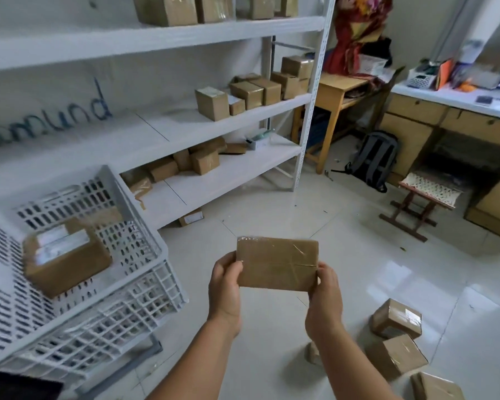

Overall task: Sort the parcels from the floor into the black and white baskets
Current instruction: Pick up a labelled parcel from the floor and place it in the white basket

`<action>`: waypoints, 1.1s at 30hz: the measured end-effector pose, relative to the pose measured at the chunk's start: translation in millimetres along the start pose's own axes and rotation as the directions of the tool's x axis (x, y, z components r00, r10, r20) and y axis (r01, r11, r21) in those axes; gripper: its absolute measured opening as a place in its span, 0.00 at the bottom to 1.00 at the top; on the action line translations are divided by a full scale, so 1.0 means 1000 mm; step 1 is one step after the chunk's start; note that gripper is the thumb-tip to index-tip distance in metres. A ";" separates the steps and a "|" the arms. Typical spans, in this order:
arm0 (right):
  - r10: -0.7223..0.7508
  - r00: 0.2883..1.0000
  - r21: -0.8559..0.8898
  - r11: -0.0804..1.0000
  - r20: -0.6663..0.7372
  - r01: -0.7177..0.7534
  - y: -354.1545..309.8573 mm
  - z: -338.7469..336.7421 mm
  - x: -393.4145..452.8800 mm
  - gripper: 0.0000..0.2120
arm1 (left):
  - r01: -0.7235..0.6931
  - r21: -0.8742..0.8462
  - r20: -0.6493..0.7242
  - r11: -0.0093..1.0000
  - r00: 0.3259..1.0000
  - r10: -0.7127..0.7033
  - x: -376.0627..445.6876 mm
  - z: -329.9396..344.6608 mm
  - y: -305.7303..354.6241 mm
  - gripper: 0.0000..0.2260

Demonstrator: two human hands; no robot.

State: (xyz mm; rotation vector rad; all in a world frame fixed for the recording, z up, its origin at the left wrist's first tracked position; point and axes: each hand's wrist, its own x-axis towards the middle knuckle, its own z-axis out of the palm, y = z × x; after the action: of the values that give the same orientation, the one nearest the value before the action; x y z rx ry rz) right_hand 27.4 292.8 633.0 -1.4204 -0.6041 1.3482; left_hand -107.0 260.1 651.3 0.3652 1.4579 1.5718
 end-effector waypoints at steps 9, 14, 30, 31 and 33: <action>-0.073 0.967 -0.093 0.991 0.245 0.099 -0.019 0.141 -0.065 0.12 | -0.290 0.097 -0.028 0.952 0.956 0.294 0.034 -0.096 0.113 0.09; -0.079 0.933 -0.127 0.983 0.351 0.131 -0.014 0.217 -0.103 0.14 | -0.392 0.210 -0.001 0.896 0.916 0.401 0.055 -0.157 0.166 0.09; 0.112 0.861 -0.475 0.865 0.497 0.161 0.049 0.363 -0.161 0.21 | 0.014 0.462 -0.299 0.887 0.944 0.141 0.107 -0.325 0.198 0.27; 0.121 0.860 -0.516 0.837 0.497 0.180 0.053 0.368 -0.159 0.22 | 0.054 0.463 -0.314 0.885 0.944 0.106 0.111 -0.330 0.195 0.28; 0.150 0.862 -0.594 0.780 0.484 0.198 0.059 0.376 -0.157 0.20 | 0.108 0.463 -0.308 0.880 0.950 0.046 0.118 -0.338 0.189 0.31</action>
State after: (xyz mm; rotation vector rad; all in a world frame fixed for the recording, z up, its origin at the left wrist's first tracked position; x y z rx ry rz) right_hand -376.5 259.2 707.7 -1.5479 -1.5485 1.5917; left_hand -498.6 166.8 693.3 0.3826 2.0955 1.2660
